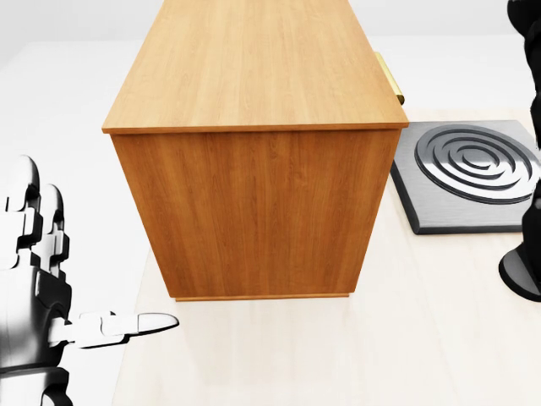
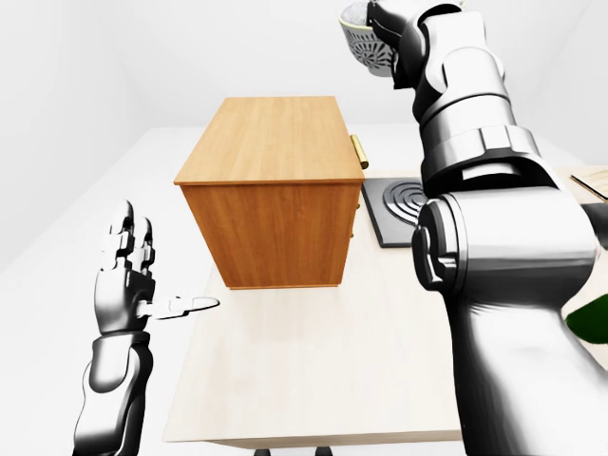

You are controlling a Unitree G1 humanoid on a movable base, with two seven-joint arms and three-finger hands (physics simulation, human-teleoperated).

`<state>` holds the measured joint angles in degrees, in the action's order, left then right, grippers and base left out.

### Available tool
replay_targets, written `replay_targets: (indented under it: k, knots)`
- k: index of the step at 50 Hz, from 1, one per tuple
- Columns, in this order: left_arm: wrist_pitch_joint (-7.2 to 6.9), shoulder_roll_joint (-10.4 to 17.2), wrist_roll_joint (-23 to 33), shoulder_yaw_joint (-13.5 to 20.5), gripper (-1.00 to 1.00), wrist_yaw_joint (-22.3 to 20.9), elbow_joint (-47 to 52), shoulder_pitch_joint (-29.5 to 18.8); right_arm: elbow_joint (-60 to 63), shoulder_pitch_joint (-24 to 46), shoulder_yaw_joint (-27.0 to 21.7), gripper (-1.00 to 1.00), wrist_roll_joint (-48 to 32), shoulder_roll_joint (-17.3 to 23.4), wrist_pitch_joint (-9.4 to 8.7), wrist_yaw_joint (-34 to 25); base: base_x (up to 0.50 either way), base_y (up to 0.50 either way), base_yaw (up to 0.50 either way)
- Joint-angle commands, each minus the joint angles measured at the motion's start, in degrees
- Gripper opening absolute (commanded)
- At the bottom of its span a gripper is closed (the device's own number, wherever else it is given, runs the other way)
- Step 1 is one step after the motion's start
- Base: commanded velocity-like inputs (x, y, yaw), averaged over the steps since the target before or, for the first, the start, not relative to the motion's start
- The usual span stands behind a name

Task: Put the bowl on the top of the cabinet.

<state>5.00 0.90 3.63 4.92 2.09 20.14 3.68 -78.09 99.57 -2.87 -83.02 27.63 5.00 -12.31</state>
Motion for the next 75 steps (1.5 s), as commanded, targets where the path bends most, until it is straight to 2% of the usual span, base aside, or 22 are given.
replay_targets:
  k: [1, 13, 37, 75]
  knots:
    - [0.00, 0.0, 0.0, -0.1, 1.00, -0.2, -0.4, -0.2, -0.5, 2.2, 0.3, -1.00, -0.7, -6.1, 0.00, 1.2, 0.00, 0.00, 0.00]
    - [0.00, 0.0, -0.1, -0.4, 1.00, -0.7, 0.7, 0.6, -0.4, 3.3, 1.1, -1.00, 0.9, -10.5, 0.00, 0.2, 0.00, 0.00, 0.00]
    - [0.00, -0.1, 0.0, -0.3, 1.00, -1.3, 0.9, 0.7, -0.2, 1.7, 2.9, -1.00, 2.0, -15.8, 0.00, 0.5, 0.00, 0.00, 0.00]
    - [0.00, 0.0, 0.1, -0.3, 1.00, -1.5, 0.6, 0.6, 0.0, -2.5, 4.2, -1.00, 2.6, -18.7, 0.00, 1.6, 0.00, 0.00, 0.00]
